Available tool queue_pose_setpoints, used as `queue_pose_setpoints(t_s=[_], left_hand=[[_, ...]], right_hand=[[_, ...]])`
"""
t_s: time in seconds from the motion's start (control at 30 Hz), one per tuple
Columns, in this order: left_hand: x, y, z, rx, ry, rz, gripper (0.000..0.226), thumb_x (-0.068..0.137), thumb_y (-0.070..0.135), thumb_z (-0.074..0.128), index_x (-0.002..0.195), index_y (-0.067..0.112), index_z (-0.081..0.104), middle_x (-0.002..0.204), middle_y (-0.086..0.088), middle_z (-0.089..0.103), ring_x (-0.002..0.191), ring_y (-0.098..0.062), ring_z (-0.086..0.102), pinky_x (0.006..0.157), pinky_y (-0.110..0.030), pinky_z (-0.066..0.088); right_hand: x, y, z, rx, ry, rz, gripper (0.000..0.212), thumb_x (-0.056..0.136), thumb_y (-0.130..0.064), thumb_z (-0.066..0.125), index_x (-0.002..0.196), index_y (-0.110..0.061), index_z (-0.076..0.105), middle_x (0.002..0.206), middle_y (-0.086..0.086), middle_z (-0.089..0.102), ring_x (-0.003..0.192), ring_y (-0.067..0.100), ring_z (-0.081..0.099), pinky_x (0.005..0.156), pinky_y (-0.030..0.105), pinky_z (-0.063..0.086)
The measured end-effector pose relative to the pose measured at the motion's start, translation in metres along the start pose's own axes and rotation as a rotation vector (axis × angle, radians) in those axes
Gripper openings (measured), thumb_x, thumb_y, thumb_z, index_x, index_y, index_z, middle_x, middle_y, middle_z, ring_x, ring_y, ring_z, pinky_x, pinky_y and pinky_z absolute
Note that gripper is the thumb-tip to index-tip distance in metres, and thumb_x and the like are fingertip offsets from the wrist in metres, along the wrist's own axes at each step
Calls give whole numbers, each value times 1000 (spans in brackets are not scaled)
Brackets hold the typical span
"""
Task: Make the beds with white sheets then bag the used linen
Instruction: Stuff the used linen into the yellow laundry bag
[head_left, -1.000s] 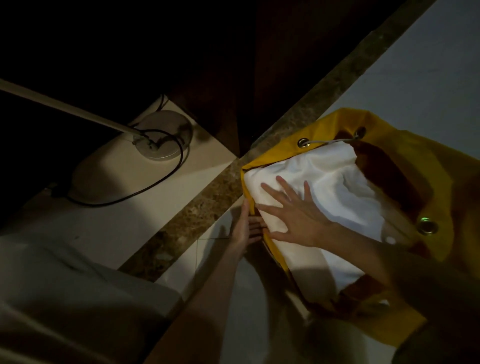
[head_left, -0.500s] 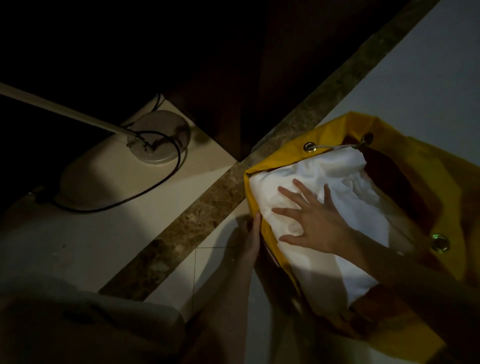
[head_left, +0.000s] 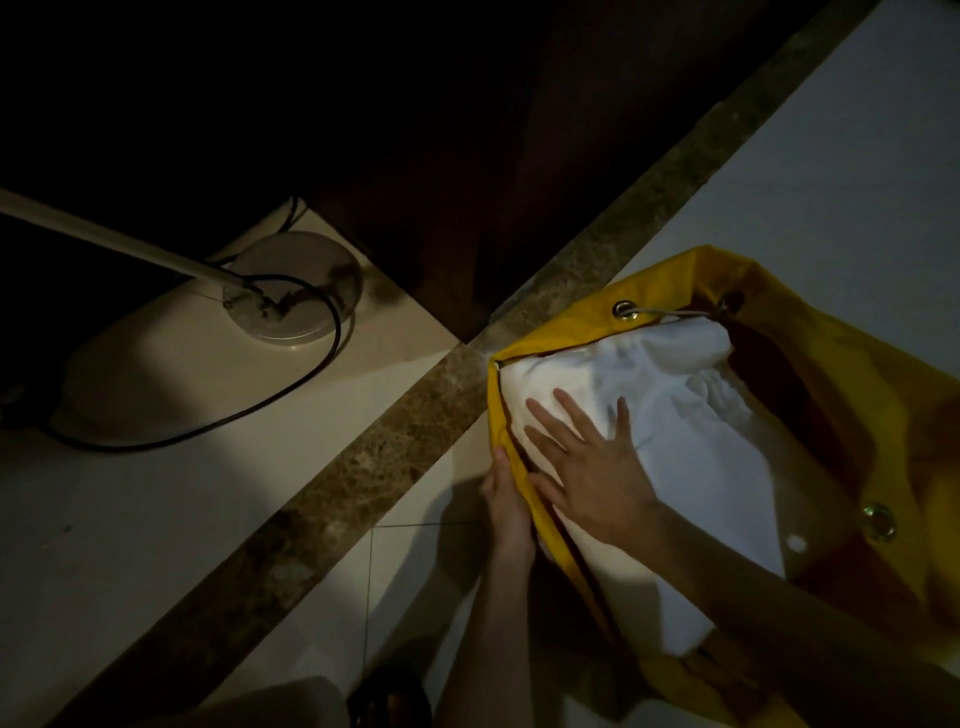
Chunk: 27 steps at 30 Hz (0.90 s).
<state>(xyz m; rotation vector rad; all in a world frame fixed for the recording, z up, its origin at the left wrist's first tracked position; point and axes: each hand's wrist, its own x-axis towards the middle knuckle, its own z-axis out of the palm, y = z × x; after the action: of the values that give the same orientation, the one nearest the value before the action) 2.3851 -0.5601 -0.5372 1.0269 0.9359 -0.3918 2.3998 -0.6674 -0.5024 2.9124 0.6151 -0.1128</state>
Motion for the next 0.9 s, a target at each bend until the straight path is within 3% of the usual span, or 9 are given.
queue_pose_setpoints(t_s=[0.17,0.23,0.3,0.37,0.43,0.5,0.63,0.77,0.9], left_hand=[[-24,30,-1,22,-82,76,47,99,46,40,130,15,58,120,-10,65,104,-24,63,88,-36,52],[-33,42,3,35,-140,110,44,100,47,40,127,18,59,117,-7,67,102,-21,64,85,-35,53],[-37,48,9,56,-184,135,35,100,46,39,115,24,62,109,-3,69,96,-16,65,80,-31,54],[-38,49,12,101,-207,160,30,101,44,39,105,27,63,107,-2,69,95,-16,65,83,-33,54],[-37,44,12,137,-201,172,30,100,43,40,106,26,64,110,-4,69,99,-20,65,93,-38,52],[-36,36,9,136,-201,174,34,100,43,40,114,23,64,112,-5,70,102,-20,66,96,-40,51],[-36,29,7,120,-198,176,39,100,43,40,120,18,63,106,-2,72,97,-16,69,87,-33,54],[-43,30,8,68,-196,172,36,100,39,42,120,16,63,106,-3,72,97,-17,69,84,-32,55],[-53,41,14,104,-269,215,26,101,35,42,111,25,64,104,2,72,96,-14,68,86,-33,55]], right_hand=[[11,43,-9,12,-96,55,58,93,-49,25,124,-22,65,146,4,47,138,31,39,95,76,26],[15,71,-13,69,-140,95,65,92,-53,17,129,-24,61,150,3,42,142,30,30,97,77,20],[18,84,-18,174,-174,157,81,86,-63,-2,141,-30,47,159,-2,24,149,24,9,106,73,6],[16,73,-20,324,-153,203,89,83,-69,-14,144,-33,40,160,-5,17,149,21,4,109,69,6],[0,46,-17,351,-80,154,68,97,-56,1,140,-32,48,156,-4,30,147,23,17,106,72,15],[-16,26,-7,369,-63,109,55,100,-44,11,142,-31,45,156,-6,29,147,17,13,107,68,14],[-23,10,0,379,-51,244,73,96,-51,-10,148,-25,34,160,-5,18,146,8,3,113,55,4],[-18,25,7,262,-178,229,71,99,-46,-4,140,-24,50,155,-3,33,144,14,26,109,62,18],[-14,61,-2,253,-170,209,79,85,-49,-13,150,-30,29,161,-8,11,148,10,5,112,61,3]])
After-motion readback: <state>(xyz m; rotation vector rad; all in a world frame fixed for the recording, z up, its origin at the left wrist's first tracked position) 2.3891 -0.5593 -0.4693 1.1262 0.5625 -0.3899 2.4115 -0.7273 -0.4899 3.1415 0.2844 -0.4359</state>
